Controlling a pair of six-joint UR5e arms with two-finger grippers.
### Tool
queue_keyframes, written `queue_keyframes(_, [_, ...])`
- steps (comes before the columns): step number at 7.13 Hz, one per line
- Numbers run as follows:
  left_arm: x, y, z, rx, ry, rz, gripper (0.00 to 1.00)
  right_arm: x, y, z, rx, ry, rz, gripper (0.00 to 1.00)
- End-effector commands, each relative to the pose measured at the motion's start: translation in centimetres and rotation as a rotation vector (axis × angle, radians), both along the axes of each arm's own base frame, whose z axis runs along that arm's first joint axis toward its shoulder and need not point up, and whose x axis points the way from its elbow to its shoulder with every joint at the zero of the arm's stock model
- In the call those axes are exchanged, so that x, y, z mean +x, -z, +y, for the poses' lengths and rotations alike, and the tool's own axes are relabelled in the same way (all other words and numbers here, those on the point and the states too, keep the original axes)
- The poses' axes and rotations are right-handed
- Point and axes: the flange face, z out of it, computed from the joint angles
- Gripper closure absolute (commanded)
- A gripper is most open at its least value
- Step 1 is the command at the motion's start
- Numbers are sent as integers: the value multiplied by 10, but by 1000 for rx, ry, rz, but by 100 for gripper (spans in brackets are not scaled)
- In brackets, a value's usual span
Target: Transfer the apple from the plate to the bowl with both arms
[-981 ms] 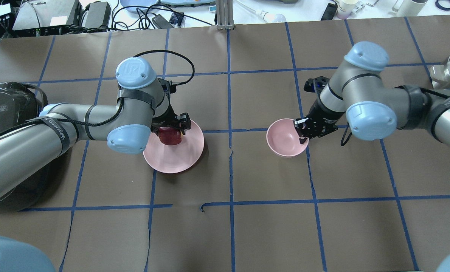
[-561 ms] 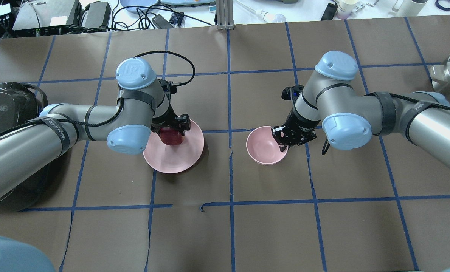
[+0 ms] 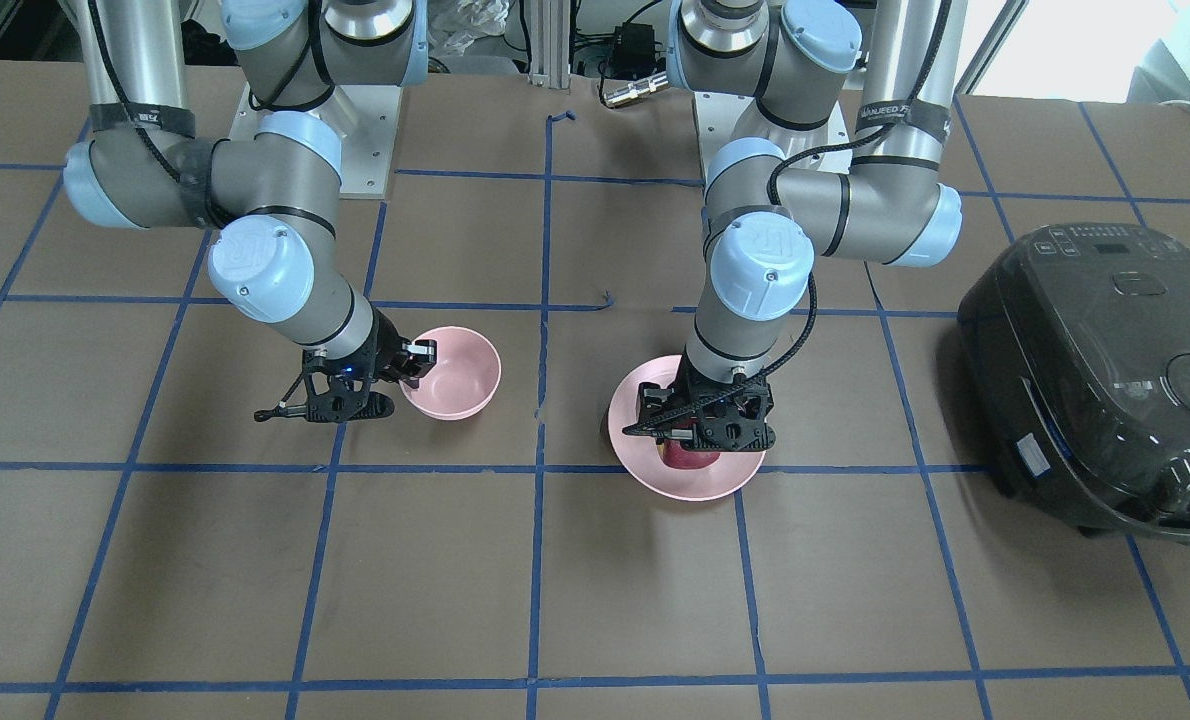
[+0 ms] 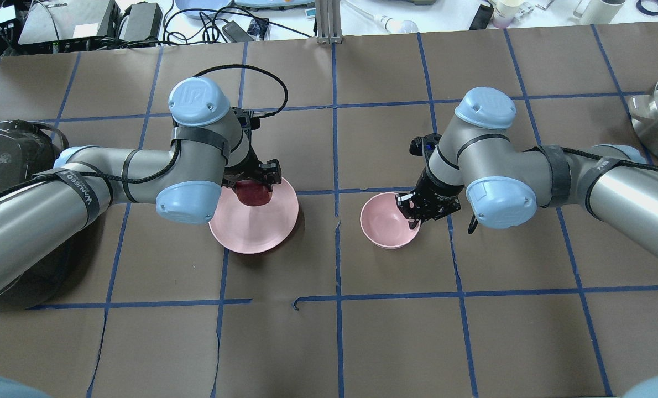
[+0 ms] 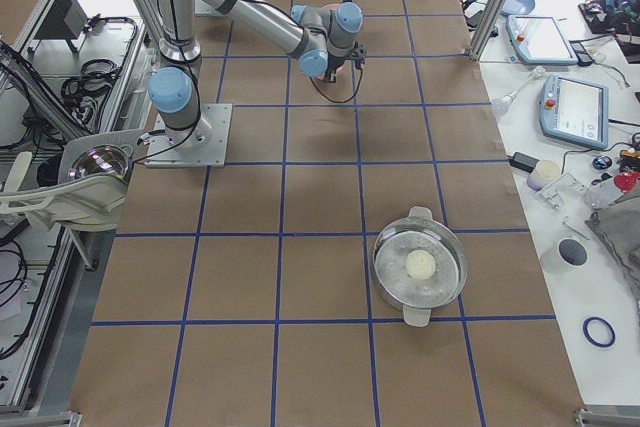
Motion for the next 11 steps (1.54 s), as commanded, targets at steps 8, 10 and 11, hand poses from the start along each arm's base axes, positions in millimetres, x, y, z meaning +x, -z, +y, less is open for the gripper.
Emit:
queue_keyframes(8, [-154,-36,42,21,-231,130,92,-77,-206,-64,-72,96,157,0])
queue_keyframes(10, [-194,-39,62,18,-202,124,93,-130,-245,-70,-100,195,165,0])
queue_keyframes(11, [-207,-47,62,28,-195,102,93,-133,-247,-70,-99,209,168,0])
